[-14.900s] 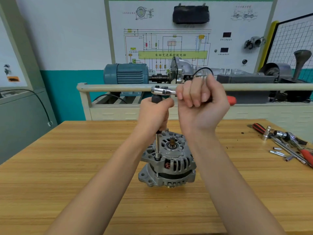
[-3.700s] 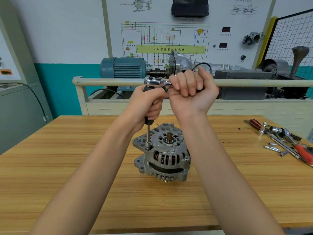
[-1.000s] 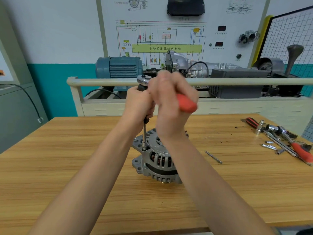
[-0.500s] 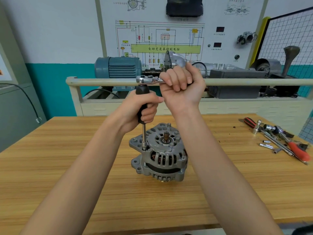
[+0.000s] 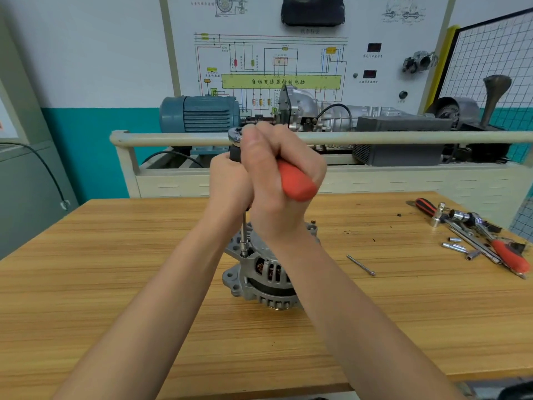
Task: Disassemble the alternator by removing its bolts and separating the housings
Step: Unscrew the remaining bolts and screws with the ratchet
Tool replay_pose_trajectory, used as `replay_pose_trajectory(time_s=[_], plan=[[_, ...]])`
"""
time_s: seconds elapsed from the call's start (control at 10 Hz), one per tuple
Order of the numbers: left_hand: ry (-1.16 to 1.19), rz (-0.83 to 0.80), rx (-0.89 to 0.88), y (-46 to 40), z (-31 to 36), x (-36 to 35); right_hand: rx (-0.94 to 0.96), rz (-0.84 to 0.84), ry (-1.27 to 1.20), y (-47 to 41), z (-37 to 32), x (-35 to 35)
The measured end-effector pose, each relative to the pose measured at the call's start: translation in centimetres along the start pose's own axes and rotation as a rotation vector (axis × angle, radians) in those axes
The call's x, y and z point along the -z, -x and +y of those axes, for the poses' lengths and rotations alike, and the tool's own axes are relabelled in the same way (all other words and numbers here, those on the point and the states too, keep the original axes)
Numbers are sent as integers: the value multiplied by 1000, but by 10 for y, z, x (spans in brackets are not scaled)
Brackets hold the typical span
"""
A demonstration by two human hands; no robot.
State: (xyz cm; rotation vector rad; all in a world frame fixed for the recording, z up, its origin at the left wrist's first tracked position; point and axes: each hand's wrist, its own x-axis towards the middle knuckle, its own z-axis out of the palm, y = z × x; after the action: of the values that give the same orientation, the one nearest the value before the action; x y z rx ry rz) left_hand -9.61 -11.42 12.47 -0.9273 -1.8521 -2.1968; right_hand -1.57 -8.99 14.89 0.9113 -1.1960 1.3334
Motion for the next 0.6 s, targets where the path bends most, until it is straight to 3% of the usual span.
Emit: replay_pose_trajectory(time_s=[0.1, 0.4, 0.5, 0.6], plan=[[-77, -89, 30, 0, 4, 9, -146, 192, -199, -3, 10, 2], [169, -405, 138, -5, 24, 21, -707, 537, -1006, -36, 34, 53], [218, -424, 202, -5, 22, 15, -679, 570, -992, -35, 34, 54], [176, -289, 194, -5, 20, 13, -566, 447, -819, -28, 28, 49]])
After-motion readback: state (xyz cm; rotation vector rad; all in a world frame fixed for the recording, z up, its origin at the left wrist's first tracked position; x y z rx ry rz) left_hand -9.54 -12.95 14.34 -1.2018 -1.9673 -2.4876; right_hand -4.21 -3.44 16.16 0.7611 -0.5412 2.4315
